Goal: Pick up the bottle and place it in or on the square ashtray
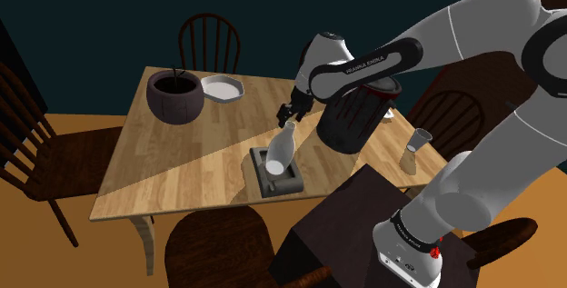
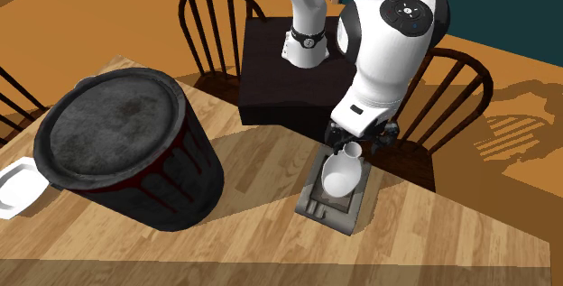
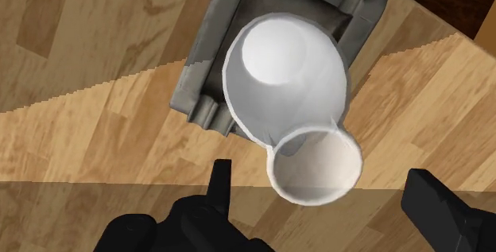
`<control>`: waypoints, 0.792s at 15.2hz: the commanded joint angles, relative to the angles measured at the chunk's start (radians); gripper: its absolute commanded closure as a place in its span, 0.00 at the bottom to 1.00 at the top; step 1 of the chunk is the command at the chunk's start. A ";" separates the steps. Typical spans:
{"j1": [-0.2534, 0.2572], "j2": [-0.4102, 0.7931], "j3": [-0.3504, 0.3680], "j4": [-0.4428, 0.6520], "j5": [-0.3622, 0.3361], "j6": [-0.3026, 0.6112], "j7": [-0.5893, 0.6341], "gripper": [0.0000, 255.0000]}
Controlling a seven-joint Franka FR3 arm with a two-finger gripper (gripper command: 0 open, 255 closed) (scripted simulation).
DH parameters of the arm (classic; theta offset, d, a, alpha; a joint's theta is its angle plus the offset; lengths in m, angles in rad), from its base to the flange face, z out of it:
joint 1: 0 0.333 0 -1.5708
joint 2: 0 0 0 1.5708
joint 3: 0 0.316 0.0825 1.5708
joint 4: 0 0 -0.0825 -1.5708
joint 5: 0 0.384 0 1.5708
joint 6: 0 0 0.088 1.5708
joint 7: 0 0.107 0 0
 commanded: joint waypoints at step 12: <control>-0.001 -0.099 -0.002 0.031 0.008 -0.130 -0.006 0.00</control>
